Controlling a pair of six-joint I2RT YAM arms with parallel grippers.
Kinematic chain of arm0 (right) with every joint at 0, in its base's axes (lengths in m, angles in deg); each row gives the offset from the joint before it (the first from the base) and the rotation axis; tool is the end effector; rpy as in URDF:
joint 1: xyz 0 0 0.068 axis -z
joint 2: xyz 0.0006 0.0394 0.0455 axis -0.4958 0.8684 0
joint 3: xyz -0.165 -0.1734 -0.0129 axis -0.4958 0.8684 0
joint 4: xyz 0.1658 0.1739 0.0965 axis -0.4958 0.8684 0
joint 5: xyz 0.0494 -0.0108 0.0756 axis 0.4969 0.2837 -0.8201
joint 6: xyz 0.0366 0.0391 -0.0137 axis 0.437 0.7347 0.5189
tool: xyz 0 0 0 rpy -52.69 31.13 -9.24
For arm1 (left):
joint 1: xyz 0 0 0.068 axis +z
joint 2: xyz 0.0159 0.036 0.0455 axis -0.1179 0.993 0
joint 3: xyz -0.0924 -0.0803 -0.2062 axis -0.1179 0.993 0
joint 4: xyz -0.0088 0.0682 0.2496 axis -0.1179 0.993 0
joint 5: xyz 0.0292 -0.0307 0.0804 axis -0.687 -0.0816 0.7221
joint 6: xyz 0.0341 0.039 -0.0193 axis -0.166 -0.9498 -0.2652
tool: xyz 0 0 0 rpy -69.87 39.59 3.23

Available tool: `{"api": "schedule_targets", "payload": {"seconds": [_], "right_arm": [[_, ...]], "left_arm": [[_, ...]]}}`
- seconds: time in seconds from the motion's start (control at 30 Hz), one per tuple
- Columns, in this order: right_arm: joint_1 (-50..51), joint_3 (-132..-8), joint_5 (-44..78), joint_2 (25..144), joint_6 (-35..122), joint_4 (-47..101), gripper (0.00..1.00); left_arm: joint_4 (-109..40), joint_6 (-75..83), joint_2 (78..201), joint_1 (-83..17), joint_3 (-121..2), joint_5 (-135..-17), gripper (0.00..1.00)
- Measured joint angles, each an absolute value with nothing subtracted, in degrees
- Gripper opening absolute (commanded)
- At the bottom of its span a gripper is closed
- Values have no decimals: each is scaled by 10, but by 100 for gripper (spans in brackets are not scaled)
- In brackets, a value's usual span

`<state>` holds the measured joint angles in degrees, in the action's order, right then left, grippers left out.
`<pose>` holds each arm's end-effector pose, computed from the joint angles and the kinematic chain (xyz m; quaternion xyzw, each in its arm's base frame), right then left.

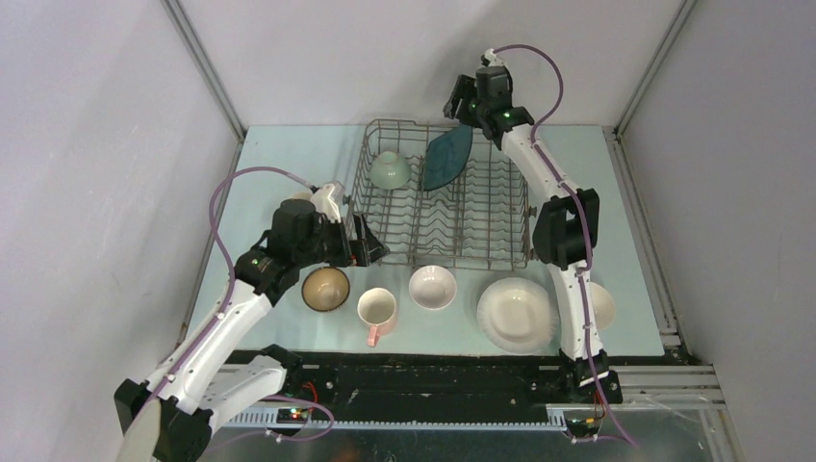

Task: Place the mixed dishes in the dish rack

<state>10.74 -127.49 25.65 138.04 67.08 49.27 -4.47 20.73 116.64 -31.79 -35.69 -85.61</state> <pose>0.4986 0.1711 0.2821 0.0892 0.8383 0.2210 0.4904 0.1941 -0.1037 0.2771 0.0542 0.8682 -0.3347 0.3622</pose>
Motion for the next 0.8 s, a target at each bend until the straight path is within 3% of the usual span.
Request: {"api": "schedule_targets", "payload": {"seconds": [0.2,0.47,0.8], "right_arm": [[112,-1251,249,1378,675,491,94],[114,-1082,275,1259,658,486,96],[111,-746,276,940,653,421,93]], "left_arm": [[-45,207,1167,-318,-357,-856,100],[-38,202,1166,-318,-357,-842,100],[-20,198,1151,-318,-357,-829,100]]}}
